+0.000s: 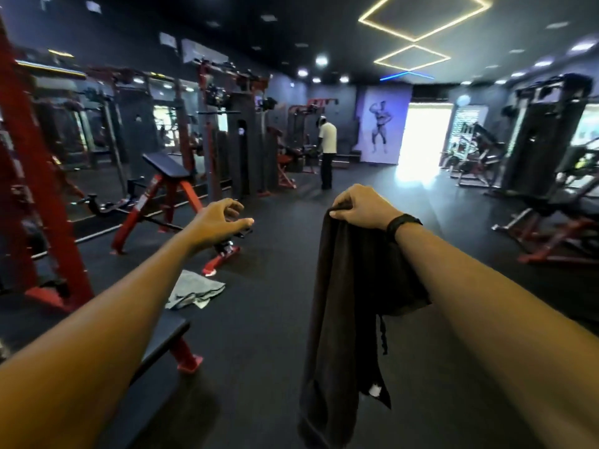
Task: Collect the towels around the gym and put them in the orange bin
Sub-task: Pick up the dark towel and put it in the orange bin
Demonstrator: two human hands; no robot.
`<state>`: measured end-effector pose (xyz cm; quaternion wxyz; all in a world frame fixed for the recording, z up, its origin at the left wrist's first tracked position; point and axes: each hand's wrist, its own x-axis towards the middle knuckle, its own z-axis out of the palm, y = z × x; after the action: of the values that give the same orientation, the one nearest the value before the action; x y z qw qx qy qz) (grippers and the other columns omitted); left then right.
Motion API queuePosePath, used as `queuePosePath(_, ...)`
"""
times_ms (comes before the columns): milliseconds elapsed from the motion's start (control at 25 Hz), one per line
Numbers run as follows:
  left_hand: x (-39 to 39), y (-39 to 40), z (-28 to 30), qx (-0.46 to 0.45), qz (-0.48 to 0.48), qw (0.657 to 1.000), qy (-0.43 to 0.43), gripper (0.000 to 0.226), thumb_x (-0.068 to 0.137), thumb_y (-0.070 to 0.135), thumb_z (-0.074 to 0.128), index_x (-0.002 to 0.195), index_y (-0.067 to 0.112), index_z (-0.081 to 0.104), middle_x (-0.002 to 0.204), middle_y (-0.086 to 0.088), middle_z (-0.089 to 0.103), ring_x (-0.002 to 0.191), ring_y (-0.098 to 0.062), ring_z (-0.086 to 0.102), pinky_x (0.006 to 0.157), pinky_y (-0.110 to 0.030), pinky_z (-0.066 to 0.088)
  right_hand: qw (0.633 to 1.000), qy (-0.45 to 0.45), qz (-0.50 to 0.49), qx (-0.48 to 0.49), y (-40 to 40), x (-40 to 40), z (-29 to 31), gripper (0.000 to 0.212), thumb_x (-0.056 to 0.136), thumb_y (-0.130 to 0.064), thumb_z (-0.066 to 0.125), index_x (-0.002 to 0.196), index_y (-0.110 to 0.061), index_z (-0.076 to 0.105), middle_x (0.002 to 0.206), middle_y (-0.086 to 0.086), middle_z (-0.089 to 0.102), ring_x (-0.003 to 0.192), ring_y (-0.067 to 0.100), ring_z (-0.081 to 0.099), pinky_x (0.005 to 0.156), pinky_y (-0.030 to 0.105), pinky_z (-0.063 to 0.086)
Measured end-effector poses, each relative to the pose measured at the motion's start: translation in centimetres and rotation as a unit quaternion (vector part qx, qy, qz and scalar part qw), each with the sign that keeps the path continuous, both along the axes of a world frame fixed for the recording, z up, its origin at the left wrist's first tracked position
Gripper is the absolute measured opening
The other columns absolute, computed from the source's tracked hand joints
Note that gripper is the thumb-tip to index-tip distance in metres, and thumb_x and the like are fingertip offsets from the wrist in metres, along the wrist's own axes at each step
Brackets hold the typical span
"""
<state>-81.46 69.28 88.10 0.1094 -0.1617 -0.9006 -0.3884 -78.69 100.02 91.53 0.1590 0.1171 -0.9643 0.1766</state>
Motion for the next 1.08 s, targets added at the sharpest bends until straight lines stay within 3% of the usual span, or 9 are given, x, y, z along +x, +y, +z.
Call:
queuePosePath(240,-9.7,14.3,-2.7,-0.021,-0.104,0.994,-0.009,0.043,0.080,0.039,0.073,0.115,0.016,0.060,0.112,-0.006,0.065,0.100,-0.022,0.064,0.096,-0.042,0.050,0.995,-0.014,-0.100,-0.001,12.8,-3.5,-3.3,0.015,0.084,-0.030,0.068,0.093,-0.021,0.075,0.095,0.001,0.072,0.093,0.019,0.064,0.086,0.039,0.052)
queuePosePath(440,-19.9,24.4,-4.9,-0.031,-0.174,0.984,-0.016,0.046,0.083,0.038,0.070,0.121,0.015,0.058,0.117,-0.004,0.062,0.103,-0.019,0.061,0.093,-0.035,0.049,0.989,-0.032,-0.140,0.039,21.5,-10.6,-5.7,0.020,0.084,-0.029,0.069,0.084,-0.010,0.074,0.086,0.011,0.072,0.085,0.026,0.066,0.080,0.042,0.052)
queuePosePath(720,-35.3,35.3,-4.9,-0.045,-0.240,0.969,-0.043,0.048,0.085,0.037,0.068,0.125,0.014,0.056,0.122,-0.006,0.060,0.104,-0.018,0.059,0.088,-0.031,0.047,0.983,-0.098,-0.155,0.010,29.5,-22.1,-6.7,0.017,0.084,-0.025,0.073,0.090,-0.009,0.076,0.088,0.006,0.074,0.085,0.015,0.068,0.078,0.025,0.048)
queuePosePath(1080,-49.8,45.5,-9.3,-0.069,-0.275,0.956,-0.075,0.049,0.087,0.036,0.066,0.128,0.012,0.053,0.125,-0.008,0.058,0.107,-0.019,0.058,0.088,-0.030,0.047,0.981,-0.119,-0.151,-0.016,39.6,-36.3,-11.3,0.015,0.082,-0.027,0.075,0.088,-0.013,0.076,0.086,-0.002,0.074,0.083,0.008,0.067,0.085,0.031,0.053)
